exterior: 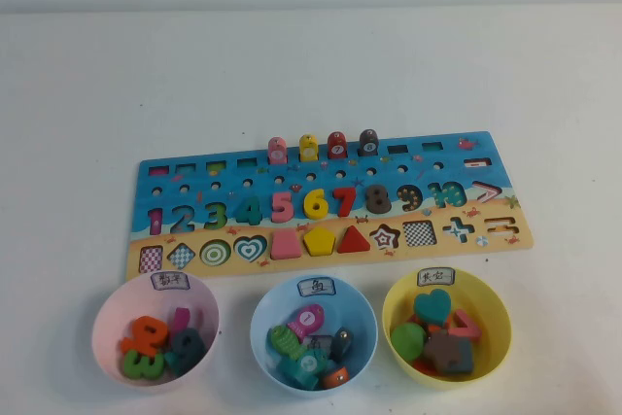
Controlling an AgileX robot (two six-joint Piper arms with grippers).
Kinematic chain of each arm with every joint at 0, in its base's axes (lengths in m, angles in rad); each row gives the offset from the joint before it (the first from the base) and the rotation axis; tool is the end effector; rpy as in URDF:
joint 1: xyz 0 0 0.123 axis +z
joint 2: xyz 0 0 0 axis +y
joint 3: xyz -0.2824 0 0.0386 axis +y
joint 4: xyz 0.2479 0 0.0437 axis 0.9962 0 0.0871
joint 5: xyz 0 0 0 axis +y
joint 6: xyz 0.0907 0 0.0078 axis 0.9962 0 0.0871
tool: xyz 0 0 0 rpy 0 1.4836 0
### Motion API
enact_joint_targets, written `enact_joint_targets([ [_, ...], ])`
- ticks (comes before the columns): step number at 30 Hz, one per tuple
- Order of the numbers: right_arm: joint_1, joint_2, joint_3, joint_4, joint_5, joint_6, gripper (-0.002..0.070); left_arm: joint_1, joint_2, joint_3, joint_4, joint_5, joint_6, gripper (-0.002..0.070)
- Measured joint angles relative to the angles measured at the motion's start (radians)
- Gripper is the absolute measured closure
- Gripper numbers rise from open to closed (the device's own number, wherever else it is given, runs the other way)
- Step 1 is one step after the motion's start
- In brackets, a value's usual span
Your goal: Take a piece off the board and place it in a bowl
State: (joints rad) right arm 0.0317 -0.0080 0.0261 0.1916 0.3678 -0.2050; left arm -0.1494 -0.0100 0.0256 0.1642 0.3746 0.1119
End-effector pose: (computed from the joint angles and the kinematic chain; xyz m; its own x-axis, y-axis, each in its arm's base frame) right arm 0.0526 0.0079 0.1722 -0.2856 -0.0349 -0.9577 -0.1046 0.9945 -0.0051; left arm 0.0528 -0.0024 0.1718 -0.2565 0.3029 -0.9179 0.1649 0.9494 0.2672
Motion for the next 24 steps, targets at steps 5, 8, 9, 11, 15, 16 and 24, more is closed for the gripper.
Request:
enact_joint_targets([
  [5, 0.0, 0.0, 0.0, 0.0, 0.0, 0.0, 0.0694, 0.0, 0.0, 0.0, 0.0, 0.0, -0.002, 0.068],
  [8, 0.0, 0.0, 0.0, 0.0, 0.0, 0.0, 0.0694, 0.0, 0.0, 0.0, 0.0, 0.0, -0.004, 0.068],
  [9, 0.0, 0.0, 0.0, 0.0, 0.0, 0.0, 0.0694, 0.0, 0.0, 0.0, 0.0, 0.0, -0.01, 0.068],
  [11, 0.0, 0.0, 0.0, 0.0, 0.0, 0.0, 0.0694, 0.0, 0.0, 0.0, 0.0, 0.0, -0.016, 0.068],
  [15, 0.0, 0.0, 0.0, 0.0, 0.0, 0.0, 0.0694, 0.0, 0.0, 0.0, 0.0, 0.0, -0.02, 0.068],
  [16, 0.0, 0.0, 0.0, 0.0, 0.0, 0.0, 0.0694, 0.0, 0.0, 0.0, 0.0, 0.0, -0.022, 0.068],
  [24, 0.0, 0.0, 0.0, 0.0, 0.0, 0.0, 0.0694, 0.0, 0.0, 0.0, -0.009, -0.002, -0.024, 0.068],
])
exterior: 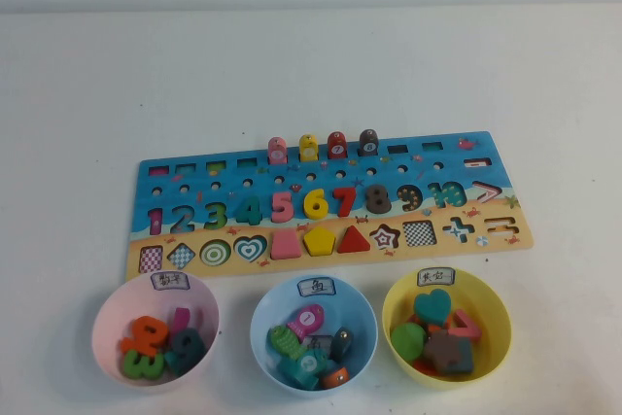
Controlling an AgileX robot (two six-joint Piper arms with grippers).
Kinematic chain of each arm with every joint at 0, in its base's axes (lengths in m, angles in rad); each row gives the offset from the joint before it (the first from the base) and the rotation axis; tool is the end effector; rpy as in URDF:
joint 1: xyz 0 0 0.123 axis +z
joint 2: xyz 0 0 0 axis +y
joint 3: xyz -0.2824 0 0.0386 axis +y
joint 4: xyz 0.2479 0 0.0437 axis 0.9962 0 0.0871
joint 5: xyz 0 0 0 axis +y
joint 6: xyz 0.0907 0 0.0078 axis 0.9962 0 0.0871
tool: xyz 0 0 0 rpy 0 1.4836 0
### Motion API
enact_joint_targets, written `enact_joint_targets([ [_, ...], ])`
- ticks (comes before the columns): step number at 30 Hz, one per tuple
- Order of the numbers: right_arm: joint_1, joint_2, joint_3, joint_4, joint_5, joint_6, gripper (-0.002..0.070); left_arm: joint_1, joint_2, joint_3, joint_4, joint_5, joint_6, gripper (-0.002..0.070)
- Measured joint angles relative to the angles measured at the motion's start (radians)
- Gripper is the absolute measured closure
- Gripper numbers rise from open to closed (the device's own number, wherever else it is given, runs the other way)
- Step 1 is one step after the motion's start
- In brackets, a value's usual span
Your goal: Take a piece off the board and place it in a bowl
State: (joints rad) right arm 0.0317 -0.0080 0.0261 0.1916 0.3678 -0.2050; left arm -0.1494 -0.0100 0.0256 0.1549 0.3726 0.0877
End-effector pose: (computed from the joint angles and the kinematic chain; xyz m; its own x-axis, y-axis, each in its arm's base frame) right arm 0.0526 0.0079 0.1722 -0.2856 -0.0349 -0.9577 -0.1046 0.9945 -0.0051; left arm 0.0528 -0.0028 0.1719 -0.2596 0.2713 -0.9268 0.1595 0.9586 0.2360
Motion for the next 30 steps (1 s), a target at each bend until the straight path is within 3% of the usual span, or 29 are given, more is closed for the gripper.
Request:
enact_joint_targets([
  [7, 0.0, 0.0, 0.0, 0.0, 0.0, 0.0, 0.0694, 0.0, 0.0, 0.0, -0.086, -0.042, -0.01, 0.068],
  [18, 0.0, 0.0, 0.0, 0.0, 0.0, 0.0, 0.0694, 0.0, 0.0, 0.0, -0.507, -0.265, -0.175, 0.068],
  [30, 0.0, 0.0, 0.0, 0.0, 0.0, 0.0, 0.0694, 0.0, 0.0, 0.0, -0.537, -0.315, -0.131, 0.068],
])
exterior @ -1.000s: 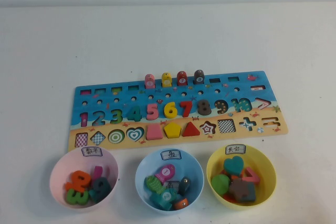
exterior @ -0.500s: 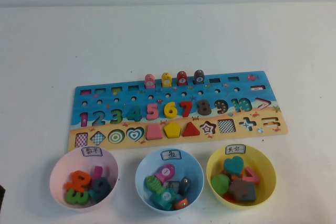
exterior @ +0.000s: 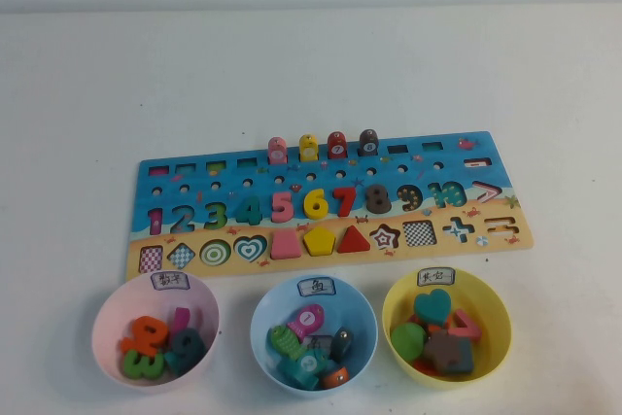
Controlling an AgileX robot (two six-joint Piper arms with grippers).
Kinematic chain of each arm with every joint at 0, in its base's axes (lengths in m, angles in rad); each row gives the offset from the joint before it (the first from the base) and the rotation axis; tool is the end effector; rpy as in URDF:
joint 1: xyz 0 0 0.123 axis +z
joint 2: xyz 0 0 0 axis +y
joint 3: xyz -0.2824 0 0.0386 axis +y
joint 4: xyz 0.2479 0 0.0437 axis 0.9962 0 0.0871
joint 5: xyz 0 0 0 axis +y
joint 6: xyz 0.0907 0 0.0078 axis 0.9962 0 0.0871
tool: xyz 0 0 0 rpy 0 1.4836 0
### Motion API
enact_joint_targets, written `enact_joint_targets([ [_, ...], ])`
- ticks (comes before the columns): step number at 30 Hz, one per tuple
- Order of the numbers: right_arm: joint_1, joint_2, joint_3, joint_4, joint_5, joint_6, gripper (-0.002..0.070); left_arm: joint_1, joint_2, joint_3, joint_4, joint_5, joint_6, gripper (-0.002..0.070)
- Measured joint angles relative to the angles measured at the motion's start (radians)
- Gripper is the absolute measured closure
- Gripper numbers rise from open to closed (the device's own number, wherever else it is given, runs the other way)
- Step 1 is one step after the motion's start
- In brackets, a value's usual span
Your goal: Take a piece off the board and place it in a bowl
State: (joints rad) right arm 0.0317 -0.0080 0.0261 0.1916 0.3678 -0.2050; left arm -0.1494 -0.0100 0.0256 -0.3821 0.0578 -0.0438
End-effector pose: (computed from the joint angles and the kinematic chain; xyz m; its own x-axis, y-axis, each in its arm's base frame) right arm 0.0526 0.0079 0.1722 -0.2856 -0.0349 -0.9577 -0.1046 0.9945 -0.0051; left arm 0.0558 -0.0104 0.2001 -0.0540 -0.4090 -0.9109 0.1623 0.8965 -0.4122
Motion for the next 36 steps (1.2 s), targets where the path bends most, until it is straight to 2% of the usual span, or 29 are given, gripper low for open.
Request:
enact_joint_targets([
  [3, 0.0, 0.0, 0.0, 0.0, 0.0, 0.0, 0.0694, 0.0, 0.0, 0.0, -0.004, 0.012, -0.013, 0.068],
  [7, 0.0, 0.0, 0.0, 0.0, 0.0, 0.0, 0.0694, 0.0, 0.092, -0.075, -0.004, 0.114, -0.056, 0.068],
  [12, 0.0, 0.0, 0.0, 0.0, 0.0, 0.0, 0.0694, 0.0, 0.335, -0.278, 0.004, 0.279, -0.058, 0.068],
  [18, 0.0, 0.0, 0.0, 0.0, 0.0, 0.0, 0.0694, 0.0, 0.67, -0.56, 0.011, 0.503, 0.026, 0.068],
  [26, 0.0, 0.0, 0.0, 0.0, 0.0, 0.0, 0.0694, -0.002, 1.079, -0.9, 0.016, 0.64, 0.136, 0.068],
  [36, 0.0, 0.0, 0.0, 0.0, 0.0, 0.0, 0.0694, -0.154, 1.596, -1.34, 0.038, 0.785, 0.099, 0.068],
])
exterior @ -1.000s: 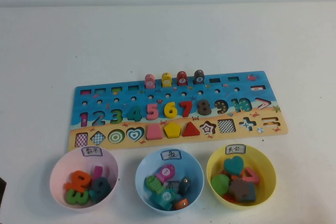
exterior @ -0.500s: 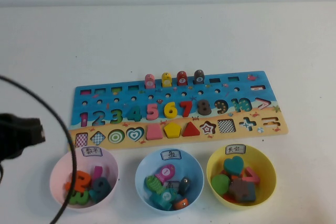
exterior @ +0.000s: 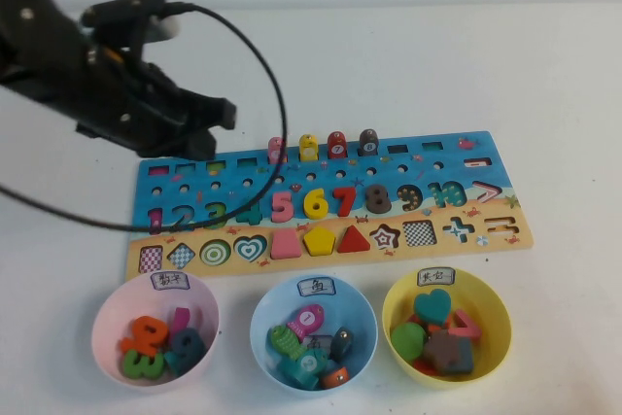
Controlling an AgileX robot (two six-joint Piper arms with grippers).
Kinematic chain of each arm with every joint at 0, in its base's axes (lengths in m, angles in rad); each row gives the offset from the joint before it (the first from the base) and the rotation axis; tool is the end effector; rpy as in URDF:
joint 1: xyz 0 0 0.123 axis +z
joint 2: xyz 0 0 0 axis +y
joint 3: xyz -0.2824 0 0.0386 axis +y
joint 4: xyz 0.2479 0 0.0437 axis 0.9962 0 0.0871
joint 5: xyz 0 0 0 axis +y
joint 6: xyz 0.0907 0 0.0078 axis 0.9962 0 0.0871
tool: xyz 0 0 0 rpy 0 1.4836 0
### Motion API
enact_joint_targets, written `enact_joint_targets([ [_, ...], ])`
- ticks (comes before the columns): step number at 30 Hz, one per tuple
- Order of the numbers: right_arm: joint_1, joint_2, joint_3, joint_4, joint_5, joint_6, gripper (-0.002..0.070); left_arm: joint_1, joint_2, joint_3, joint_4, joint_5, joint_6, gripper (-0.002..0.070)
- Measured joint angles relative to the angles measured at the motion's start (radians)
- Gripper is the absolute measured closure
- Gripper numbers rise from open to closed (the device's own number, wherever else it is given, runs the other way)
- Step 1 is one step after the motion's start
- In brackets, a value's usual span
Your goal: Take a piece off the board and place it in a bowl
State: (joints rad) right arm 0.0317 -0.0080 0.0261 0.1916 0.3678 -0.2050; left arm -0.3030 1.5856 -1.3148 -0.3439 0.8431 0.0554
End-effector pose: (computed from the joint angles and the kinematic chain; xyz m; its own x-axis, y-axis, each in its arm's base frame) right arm 0.0526 0.0079 0.1722 -0.2856 -0.0349 -0.9577 -0.1046 0.9945 -0.0051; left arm 0.3187 -0.1237 0.3066 -0.8631 0.0898 -0.4970 0.2704 0.9134 -0.3044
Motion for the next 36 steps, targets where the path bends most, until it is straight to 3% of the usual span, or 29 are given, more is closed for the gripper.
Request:
enact_joint_targets([
  [8, 0.0, 0.0, 0.0, 0.0, 0.0, 0.0, 0.0694, -0.116, 0.384, -0.432, 0.143, 0.23, -0.115, 0.068],
  [16, 0.0, 0.0, 0.0, 0.0, 0.001, 0.0, 0.0694, -0.133, 0.555, -0.701, 0.192, 0.29, -0.155, 0.0673],
  [19, 0.0, 0.0, 0.0, 0.0, 0.001, 0.0, 0.0694, -0.133, 0.591, -0.749, 0.196, 0.292, -0.155, 0.0601],
  [23, 0.0, 0.0, 0.0, 0.0, 0.001, 0.0, 0.0694, -0.133, 0.638, -0.773, 0.201, 0.292, -0.167, 0.0363],
  [25, 0.0, 0.0, 0.0, 0.0, 0.001, 0.0, 0.0694, -0.133, 0.65, -0.775, 0.219, 0.289, -0.203, 0.0305],
  [36, 0.0, 0.0, 0.0, 0.0, 0.001, 0.0, 0.0694, -0.133, 0.681, -0.781, 0.284, 0.224, -0.287, 0.0293],
])
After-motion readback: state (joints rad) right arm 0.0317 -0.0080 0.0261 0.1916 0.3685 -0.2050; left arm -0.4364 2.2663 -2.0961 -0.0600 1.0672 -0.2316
